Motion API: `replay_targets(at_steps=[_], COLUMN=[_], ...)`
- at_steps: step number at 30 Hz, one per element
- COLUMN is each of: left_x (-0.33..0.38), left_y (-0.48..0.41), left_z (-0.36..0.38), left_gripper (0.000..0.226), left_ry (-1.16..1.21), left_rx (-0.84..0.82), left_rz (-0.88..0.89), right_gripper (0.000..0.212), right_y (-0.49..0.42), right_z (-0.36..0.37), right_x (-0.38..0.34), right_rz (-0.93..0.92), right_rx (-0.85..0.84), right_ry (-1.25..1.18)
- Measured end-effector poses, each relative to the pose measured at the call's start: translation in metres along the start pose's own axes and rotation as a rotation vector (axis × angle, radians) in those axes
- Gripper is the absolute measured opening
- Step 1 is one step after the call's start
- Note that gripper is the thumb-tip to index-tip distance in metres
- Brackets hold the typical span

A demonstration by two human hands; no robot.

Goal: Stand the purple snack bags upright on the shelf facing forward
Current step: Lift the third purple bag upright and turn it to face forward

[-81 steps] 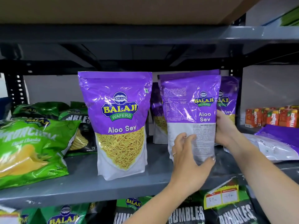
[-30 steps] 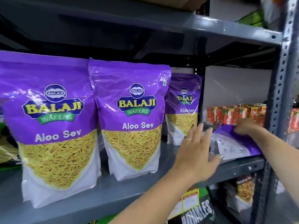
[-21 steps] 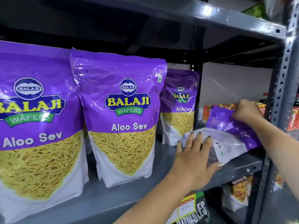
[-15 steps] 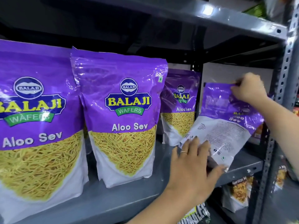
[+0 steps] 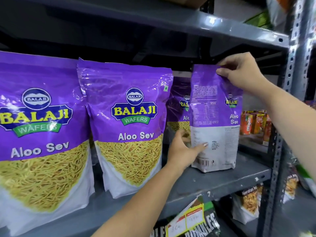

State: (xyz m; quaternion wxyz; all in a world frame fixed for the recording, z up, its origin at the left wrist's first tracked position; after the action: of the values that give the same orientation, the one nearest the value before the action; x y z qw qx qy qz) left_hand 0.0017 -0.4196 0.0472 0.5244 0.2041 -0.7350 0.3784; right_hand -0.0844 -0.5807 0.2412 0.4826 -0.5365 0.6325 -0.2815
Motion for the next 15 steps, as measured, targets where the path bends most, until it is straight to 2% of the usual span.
replay_targets(at_steps=[2,3,6,8,13,15], left_x=[0.009,0.013,0.023,0.025,0.019,0.013], left_y=[-0.002,-0.004,-0.008,-0.009,-0.007,-0.004], left_z=[-0.004,-0.005,-0.006,-0.007,-0.01,-0.012], left_gripper=[0.091,0.088,0.046,0.03,0.021,0.017], left_ry=[0.028,0.055,0.087,0.117,0.209,0.201], left_rx=[-0.027,-0.057,-0.161,-0.158,-0.101,-0.081], left_rz=[0.041,0.049,0.089,0.113,0.104,0.094], right_gripper=[0.016,0.017,0.02,0.019,0.025,0.038], right_y=[0.001,0.001,0.0,-0.001,0.001,0.01], right_z=[0.003,0.004,0.007,0.007,0.008,0.009], right_x=[-0.001,-0.002,-0.005,-0.005,-0.009,-0.01], right_rz=[0.026,0.031,0.016,0.016,0.009,-0.053], right_rx=[-0.015,-0.023,-0.014,-0.002,-0.054,0.012], right_ry=[-0.113,-0.165,-0.185,-0.166,-0.22,-0.131])
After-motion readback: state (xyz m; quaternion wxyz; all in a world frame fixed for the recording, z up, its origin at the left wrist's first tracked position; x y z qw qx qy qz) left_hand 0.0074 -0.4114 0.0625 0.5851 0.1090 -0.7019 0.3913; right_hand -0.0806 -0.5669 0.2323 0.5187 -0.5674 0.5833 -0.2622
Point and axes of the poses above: each hand's wrist, its own y-axis away from the middle knuckle, its own z-axis out of the palm, x = y × z, the point moved 1 cm from there along -y, towards the middle knuckle, and after that the axes turned 2 degrees about -x, right-handed, at the moved point
